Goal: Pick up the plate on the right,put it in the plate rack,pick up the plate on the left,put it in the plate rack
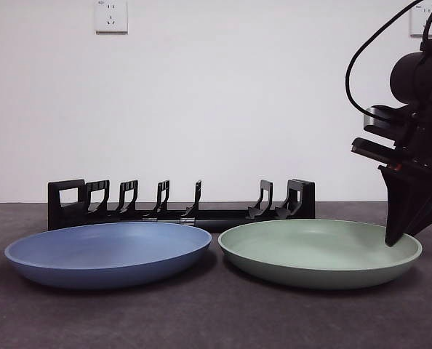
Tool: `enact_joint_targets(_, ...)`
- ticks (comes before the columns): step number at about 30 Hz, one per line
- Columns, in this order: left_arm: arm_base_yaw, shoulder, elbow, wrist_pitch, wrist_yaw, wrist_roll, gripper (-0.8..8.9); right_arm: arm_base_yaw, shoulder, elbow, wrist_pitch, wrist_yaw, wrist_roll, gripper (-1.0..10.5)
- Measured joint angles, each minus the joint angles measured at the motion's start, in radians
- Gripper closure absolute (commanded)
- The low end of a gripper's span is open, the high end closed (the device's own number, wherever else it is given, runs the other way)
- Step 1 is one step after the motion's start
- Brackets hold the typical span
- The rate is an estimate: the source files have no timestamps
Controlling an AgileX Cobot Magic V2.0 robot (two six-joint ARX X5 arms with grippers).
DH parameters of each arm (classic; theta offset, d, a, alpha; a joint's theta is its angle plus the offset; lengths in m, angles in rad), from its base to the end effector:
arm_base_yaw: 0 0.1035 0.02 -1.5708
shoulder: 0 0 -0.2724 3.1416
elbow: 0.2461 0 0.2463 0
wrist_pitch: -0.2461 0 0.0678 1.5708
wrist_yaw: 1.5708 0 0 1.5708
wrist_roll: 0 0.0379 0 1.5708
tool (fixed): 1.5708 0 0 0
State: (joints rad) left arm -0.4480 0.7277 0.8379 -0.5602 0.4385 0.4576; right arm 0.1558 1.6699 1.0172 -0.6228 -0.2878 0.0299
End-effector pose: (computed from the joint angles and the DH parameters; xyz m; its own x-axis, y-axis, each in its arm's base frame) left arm 0.1187 -0.0749 0.3262 0.5509 -0.7358 -0.3938 0.8342 0.5003 0.2321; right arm 0.2981 0.0577 0.1775 0.2316 0.3237 -0.9174 -0.2020 0.9385 0.2801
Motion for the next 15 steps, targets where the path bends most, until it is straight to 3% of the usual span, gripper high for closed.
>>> enact_joint_targets(7,-0.053,0.017,0.0,-0.001,-0.022,0.058,2.12,0.0,-0.033,0.082,-0.124,0.013,-0.006,9.6)
enact_joint_targets(15,-0.137,0.045,0.0,-0.001,-0.131,0.152,2.12,0.0,-0.131,0.352,-0.322,-0.002,-0.03,9.6)
